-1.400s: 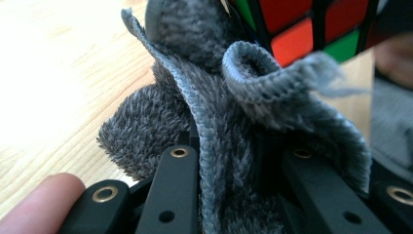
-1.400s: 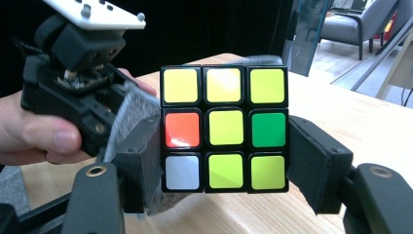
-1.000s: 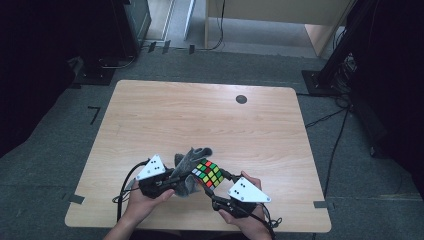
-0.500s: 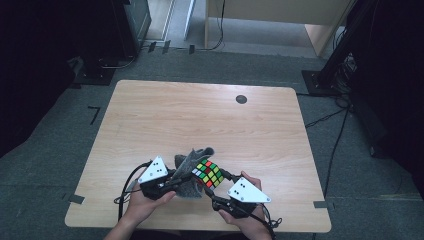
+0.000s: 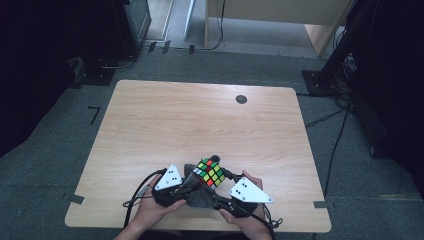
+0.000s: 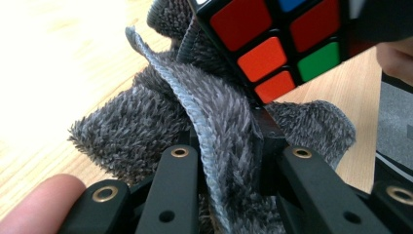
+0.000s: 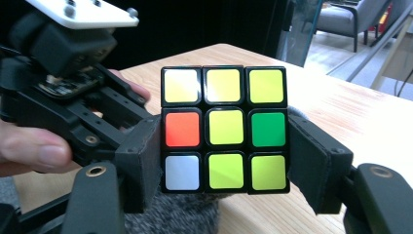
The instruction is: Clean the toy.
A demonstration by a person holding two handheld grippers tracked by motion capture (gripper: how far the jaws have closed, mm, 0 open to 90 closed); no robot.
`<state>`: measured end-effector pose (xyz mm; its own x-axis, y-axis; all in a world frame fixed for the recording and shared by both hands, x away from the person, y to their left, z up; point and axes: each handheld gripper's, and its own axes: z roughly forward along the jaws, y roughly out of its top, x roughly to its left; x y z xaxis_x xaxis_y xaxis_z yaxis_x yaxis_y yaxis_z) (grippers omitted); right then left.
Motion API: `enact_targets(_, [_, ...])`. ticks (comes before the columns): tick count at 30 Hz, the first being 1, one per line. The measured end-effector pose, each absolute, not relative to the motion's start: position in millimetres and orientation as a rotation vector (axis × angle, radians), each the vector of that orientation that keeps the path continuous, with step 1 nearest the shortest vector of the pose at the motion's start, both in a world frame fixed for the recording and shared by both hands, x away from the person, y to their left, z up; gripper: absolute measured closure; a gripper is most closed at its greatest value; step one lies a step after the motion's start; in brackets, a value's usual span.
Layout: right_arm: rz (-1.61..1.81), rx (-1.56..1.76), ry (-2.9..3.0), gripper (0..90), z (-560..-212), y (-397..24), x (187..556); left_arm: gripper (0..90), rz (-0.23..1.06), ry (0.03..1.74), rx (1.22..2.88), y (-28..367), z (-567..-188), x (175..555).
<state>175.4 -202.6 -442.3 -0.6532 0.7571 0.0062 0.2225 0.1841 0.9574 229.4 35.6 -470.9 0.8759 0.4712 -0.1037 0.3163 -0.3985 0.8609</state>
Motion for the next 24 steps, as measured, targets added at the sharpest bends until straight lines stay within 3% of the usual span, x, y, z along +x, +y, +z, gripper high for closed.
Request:
enact_targets(12, [1.470,0.932,2.003,34.9,-445,-203,178,76.4,0.148,0.618,1.751,71,-453,237])
enact_targets(24, [1.472,0.952,1.965,34.9,-442,-208,177,75.7,0.056,0.576,1.824,61,-462,238])
